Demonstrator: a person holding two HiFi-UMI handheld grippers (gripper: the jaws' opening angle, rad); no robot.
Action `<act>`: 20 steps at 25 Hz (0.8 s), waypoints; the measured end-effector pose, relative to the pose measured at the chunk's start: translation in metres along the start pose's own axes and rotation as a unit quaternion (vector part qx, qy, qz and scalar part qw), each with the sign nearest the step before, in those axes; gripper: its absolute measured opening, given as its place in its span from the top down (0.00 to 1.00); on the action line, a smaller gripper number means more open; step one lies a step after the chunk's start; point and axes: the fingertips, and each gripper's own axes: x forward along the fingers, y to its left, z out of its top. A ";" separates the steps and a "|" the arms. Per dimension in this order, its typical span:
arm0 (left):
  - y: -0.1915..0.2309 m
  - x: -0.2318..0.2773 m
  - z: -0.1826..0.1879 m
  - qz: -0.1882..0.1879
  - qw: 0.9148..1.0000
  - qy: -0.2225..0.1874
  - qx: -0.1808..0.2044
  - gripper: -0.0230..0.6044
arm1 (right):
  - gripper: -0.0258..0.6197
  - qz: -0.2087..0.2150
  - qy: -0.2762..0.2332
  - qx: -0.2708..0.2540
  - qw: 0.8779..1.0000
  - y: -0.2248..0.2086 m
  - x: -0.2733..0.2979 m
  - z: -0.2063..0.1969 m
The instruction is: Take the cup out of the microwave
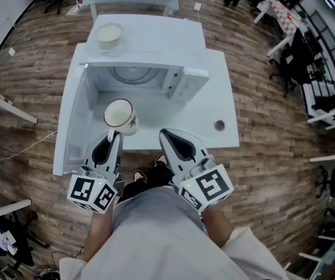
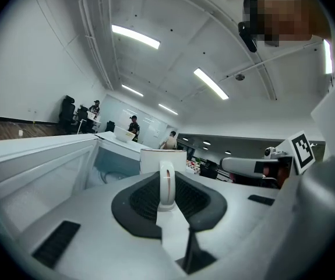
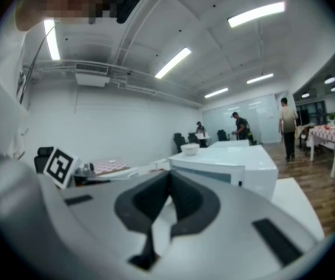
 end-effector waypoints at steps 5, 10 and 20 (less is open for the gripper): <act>-0.003 -0.002 -0.005 -0.005 1.000 0.001 -0.016 0.86 | 0.93 0.019 -0.004 -0.009 1.000 -0.001 -0.004 0.010; -0.005 -0.002 0.004 -0.007 1.000 -0.004 -0.008 0.86 | 0.93 0.030 0.008 -0.012 0.999 0.000 -0.006 0.006; -0.017 -0.003 0.007 -0.013 1.000 -0.004 -0.003 0.86 | 0.93 0.045 0.012 -0.018 0.999 0.005 -0.011 0.003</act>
